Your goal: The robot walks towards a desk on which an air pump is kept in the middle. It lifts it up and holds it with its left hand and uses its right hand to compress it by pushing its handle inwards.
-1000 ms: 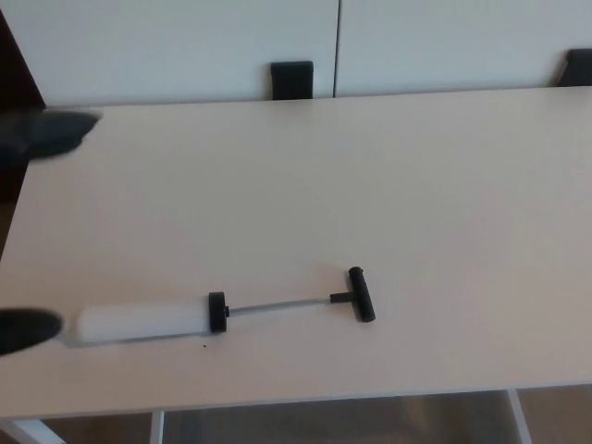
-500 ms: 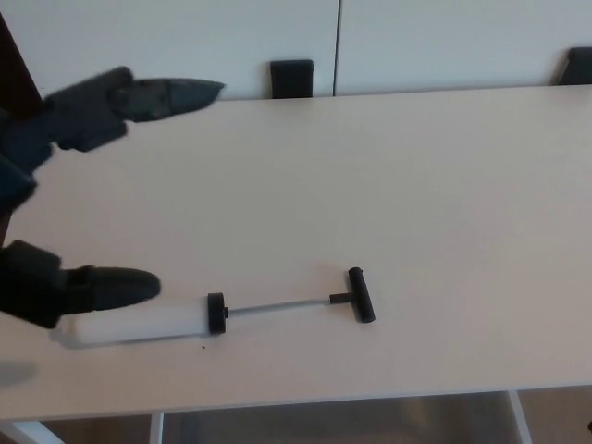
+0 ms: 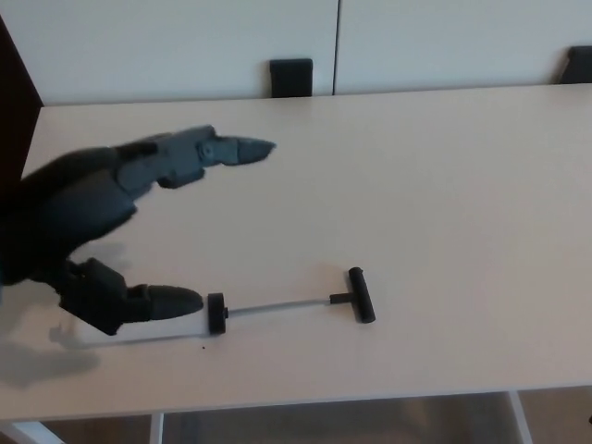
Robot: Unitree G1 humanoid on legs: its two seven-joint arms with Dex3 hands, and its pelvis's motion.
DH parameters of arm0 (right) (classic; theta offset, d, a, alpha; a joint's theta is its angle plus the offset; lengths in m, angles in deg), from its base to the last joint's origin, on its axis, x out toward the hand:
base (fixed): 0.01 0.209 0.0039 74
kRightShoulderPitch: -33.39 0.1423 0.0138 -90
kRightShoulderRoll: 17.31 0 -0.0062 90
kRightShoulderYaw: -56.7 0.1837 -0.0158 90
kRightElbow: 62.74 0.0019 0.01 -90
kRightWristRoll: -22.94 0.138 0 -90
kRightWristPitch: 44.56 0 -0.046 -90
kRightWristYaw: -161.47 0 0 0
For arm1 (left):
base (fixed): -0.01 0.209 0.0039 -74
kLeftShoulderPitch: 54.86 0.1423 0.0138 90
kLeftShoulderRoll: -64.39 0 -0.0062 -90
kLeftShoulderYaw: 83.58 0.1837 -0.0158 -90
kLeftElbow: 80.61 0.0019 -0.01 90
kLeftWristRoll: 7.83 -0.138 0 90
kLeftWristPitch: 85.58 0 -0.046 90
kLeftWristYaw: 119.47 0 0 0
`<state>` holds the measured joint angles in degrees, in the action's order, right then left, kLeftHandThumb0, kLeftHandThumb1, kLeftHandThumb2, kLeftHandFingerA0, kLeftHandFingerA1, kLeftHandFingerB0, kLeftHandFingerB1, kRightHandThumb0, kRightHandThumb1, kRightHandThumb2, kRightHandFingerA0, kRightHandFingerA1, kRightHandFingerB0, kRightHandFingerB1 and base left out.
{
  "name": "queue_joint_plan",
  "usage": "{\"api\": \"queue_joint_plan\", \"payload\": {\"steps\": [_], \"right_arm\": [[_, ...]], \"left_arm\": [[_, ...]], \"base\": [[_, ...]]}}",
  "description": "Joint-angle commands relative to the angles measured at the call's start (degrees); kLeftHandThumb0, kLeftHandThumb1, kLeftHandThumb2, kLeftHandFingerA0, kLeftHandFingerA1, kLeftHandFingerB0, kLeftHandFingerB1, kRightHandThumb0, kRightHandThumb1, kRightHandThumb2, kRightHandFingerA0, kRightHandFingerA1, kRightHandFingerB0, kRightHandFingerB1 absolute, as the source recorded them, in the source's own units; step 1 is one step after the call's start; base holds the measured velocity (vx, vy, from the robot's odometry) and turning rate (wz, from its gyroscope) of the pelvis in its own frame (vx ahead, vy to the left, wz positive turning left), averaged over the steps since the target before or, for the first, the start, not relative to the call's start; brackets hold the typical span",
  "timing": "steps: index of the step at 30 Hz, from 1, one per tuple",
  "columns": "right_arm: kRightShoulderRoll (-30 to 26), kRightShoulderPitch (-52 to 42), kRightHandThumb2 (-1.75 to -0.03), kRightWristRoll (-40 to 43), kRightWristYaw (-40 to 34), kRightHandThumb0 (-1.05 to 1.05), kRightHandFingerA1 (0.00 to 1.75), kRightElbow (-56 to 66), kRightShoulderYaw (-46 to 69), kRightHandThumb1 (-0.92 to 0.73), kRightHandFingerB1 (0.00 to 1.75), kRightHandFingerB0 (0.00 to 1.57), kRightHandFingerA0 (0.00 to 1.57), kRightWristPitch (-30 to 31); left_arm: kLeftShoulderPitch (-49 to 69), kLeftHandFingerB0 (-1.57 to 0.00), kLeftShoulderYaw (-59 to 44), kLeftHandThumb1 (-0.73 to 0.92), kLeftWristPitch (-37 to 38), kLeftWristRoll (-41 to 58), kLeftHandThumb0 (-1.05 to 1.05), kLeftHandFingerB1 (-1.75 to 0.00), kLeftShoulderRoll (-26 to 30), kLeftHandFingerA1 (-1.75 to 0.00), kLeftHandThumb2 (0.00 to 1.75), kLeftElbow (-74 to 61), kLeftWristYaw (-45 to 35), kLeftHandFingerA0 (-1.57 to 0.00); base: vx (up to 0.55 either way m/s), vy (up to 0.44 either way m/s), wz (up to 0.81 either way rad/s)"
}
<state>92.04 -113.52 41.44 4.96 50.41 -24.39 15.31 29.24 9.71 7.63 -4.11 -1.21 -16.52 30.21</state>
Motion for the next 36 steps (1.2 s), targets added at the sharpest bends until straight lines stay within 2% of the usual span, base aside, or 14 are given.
{"api": "queue_joint_plan", "payload": {"steps": [1, 4, 5, 17, 18, 20, 21, 22, 23, 26, 27, 28, 29, 36], "right_arm": [[0.28, -3.04, -0.58, 6.99, 1.67, -0.31, 0.53, 5.0, 0.07, -0.66, 0.46, 0.53, 0.64, -7.12], [0.36, -2.98, -0.58, 6.77, 1.48, -0.32, 0.52, 5.28, -0.04, -0.66, 0.46, 0.54, 0.63, -6.87], [0.37, -2.85, -0.58, 7.01, 1.71, -0.31, 0.52, 5.13, -0.2, -0.65, 0.46, 0.54, 0.64, -7.01], [0.54, -2.76, -0.58, 7.0, 2.44, -0.31, 0.5, 4.14, -0.33, -0.66, 0.45, 0.54, 0.65, -7.79], [0.57, -3.12, -0.59, 7.09, 2.48, -0.29, 0.51, 4.43, -0.47, -0.66, 0.45, 0.55, 0.65, -7.74], [0.6, -3.58, -0.59, 7.19, 2.51, -0.29, 0.51, 4.81, -0.63, -0.66, 0.45, 0.55, 0.65, -7.67], [0.63, -3.34, -0.59, 6.98, 2.63, -0.3, 0.52, 4.58, -0.68, -0.66, 0.46, 0.54, 0.64, -8.1], [0.65, -3.09, -0.59, 6.81, 2.72, -0.3, 0.52, 4.35, -0.69, -0.66, 0.46, 0.54, 0.64, -8.45], [0.68, -2.92, -0.58, 6.88, 2.87, -0.28, 0.52, 4.12, -0.93, -0.66, 0.46, 0.55, 0.66, -8.51], [0.69, -2.83, -0.58, 6.97, 2.98, -0.28, 0.52, 3.98, -1.11, -0.66, 0.46, 0.55, 0.66, -8.52], [0.68, -2.74, -0.58, 7.11, 3.02, -0.28, 0.52, 4.02, -1.38, -0.66, 0.46, 0.54, 0.65, -8.36], [0.68, -2.74, -0.58, 7.11, 3.02, -0.28, 0.52, 4.02, -1.38, -0.66, 0.46, 0.54, 0.65, -8.36], [0.66, -2.67, -0.59, 7.3, 3.1, -0.27, 0.52, 4.03, -1.73, -0.66, 0.47, 0.54, 0.65, -8.27], [0.58, -3.24, -0.58, 7.55, 3.22, -0.27, 0.51, 3.94, -2.11, -0.66, 0.46, 0.55, 0.66, -8.12]], "left_arm": [[-2.59, -0.12, 19.69, 0.44, -7.33, -33.53, -0.48, -0.32, 0.15, -0.36, 0.64, 14.9, 1.96, -0.17], [-3.26, -0.13, 20.35, 0.45, -7.29, -33.8, -0.46, -0.32, -0.31, -0.36, 0.63, 16.72, 2.91, -0.17], [-3.87, 0.0, 20.77, 0.35, -7.7, -33.93, -0.25, -0.46, -0.82, -0.47, 0.88, 18.29, 3.67, -0.01], [-5.74, 0.0, 23.37, 0.32, -10.07, -35.64, -0.26, -0.46, -2.16, -0.48, 0.86, 23.76, 6.9, -0.02], [-5.38, 0.0, 23.4, 0.3, -10.3, -35.82, -0.42, -0.35, -2.42, -0.44, 0.71, 23.85, 7.71, -0.09], [-4.98, 0.0, 23.43, 0.3, -10.62, -36.09, -0.42, -0.35, -2.78, -0.44, 0.71, 23.96, 8.67, -0.09], [-4.78, -0.04, 23.17, 0.32, -11.42, -36.24, -0.45, -0.22, -3.12, -0.17, 0.68, 23.73, 9.25, 0.0], [-4.72, -0.04, 23.01, 0.32, -11.99, -36.37, -0.45, -0.22, -3.34, -0.17, 0.68, 23.6, 9.58, 0.0], [-4.49, -0.05, 22.9, 0.33, -12.7, -38.22, -0.48, -0.19, -3.65, -0.05, 0.66, 23.19, 11.63, 0.0], [-4.34, -0.05, 22.84, 0.33, -13.16, -39.68, -0.48, -0.19, -3.9, -0.05, 0.66, 22.94, 13.14, 0.0], [-4.67, -0.03, 22.92, 0.32, -13.74, -41.71, -0.45, -0.2, -3.94, -0.12, 0.67, 22.39, 14.28, 0.0], [-4.67, -0.03, 22.92, 0.32, -13.74, -41.71, -0.45, -0.2, -3.94, -0.12, 0.67, 22.39, 14.28, 0.0], [-5.21, -0.05, 22.95, 0.31, -14.9, -44.41, -0.43, -0.25, -4.1, -0.21, 0.69, 21.18, 15.21, 0.0], [-4.32, -0.08, 23.53, 0.34, -17.11, -49.25, -0.47, -0.23, -4.46, -0.25, 0.66, 18.25, 15.15, -0.05]], "base": [[0.0, 0.0, 0.0], [0.0, 0.0, 0.0], [0.0, 0.0, 0.0], [0.0, 0.0, 0.0], [0.0, 0.0, 0.0], [0.0, 0.0, 0.0], [0.0, 0.0, 0.0], [0.0, 0.0, 0.0], [0.0, 0.0, 0.0], [0.0, 0.0, 0.0], [0.0, 0.0, 0.0], [0.0, 0.0, 0.0], [0.0, 0.0, 0.0], [0.0, 0.0, 0.0]]}}
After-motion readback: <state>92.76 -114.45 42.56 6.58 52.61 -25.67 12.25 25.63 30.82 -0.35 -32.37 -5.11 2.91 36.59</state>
